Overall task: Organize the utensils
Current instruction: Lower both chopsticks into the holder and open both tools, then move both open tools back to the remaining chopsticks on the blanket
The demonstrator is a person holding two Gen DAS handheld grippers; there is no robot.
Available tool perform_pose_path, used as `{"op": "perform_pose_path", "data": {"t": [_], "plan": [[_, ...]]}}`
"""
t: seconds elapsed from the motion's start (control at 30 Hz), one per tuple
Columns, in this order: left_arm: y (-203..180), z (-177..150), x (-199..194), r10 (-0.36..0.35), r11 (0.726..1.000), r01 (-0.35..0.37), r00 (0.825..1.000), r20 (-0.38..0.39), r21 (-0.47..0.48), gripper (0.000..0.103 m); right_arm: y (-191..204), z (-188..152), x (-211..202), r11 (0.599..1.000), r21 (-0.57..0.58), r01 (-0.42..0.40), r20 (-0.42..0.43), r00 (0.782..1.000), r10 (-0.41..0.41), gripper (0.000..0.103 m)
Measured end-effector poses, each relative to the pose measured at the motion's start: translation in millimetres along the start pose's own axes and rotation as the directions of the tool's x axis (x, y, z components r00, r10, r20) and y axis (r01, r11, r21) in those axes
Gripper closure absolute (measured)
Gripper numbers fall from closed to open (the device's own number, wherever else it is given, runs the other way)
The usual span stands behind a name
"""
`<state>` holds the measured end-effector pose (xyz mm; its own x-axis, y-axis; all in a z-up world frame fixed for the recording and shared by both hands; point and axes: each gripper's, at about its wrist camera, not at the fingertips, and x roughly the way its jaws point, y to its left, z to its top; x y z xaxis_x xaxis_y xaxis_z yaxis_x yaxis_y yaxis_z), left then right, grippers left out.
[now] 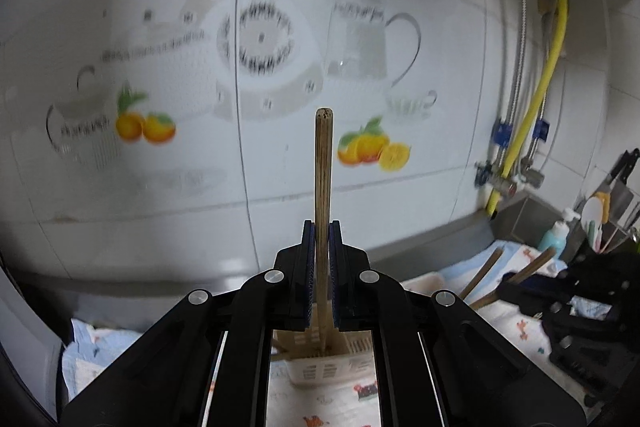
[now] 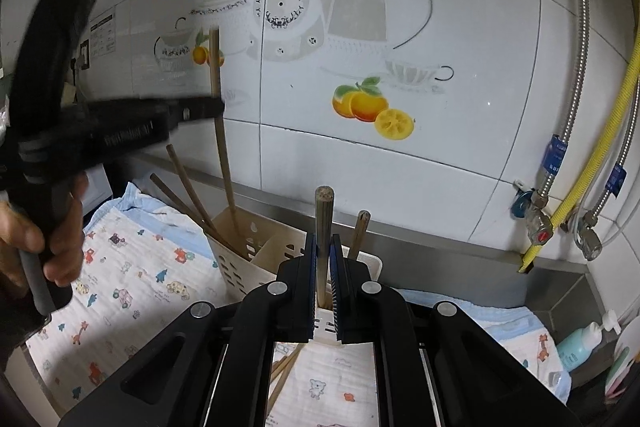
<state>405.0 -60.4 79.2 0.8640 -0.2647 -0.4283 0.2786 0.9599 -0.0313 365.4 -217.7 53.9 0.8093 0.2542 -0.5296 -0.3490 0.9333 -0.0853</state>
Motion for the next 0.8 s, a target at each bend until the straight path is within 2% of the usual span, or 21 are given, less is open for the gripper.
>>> {"op": "perform_pose_path", "data": {"t": [0.2, 0.43, 0.53, 0.63, 0.8], "plan": [[6.7, -14.8, 14.5, -0.004, 1.0, 0.003, 0.998, -0.063, -0.013, 0.097, -0.6, -1.2, 3.7, 1.0, 0.007, 0.002, -0.003, 1.0, -0.002, 0.096], [11.5, -21.8, 8.8, 0.001, 1.0, -0.003, 0.997, -0.075, -0.031, 0.095, -0.2, -1.8, -8.7, 1.0, 0.013, 0.015, 0.03, 0.999, -0.016, 0.093], [14.5, -22.7, -6.9, 0.004, 0.999, -0.005, 0.998, -0.057, -0.033, 0.095, 0.7, -2.8, -25.9, 0.999, 0.015, 0.03, 0.063, 0.997, -0.031, 0.088], [15.8, -28.3, -25.8, -0.005, 0.999, 0.003, 0.999, -0.051, -0.041, 0.095, 5.3, -9.7, -48.9, 0.999, 0.021, 0.036, 0.097, 0.995, -0.038, 0.088], [17.7, -56.8, -56.2, -0.015, 0.998, 0.011, 0.998, -0.066, -0.058, 0.09, 17.8, -35.2, -69.3, 0.999, 0.044, 0.01, 0.102, 0.995, -0.014, 0.085]]}}
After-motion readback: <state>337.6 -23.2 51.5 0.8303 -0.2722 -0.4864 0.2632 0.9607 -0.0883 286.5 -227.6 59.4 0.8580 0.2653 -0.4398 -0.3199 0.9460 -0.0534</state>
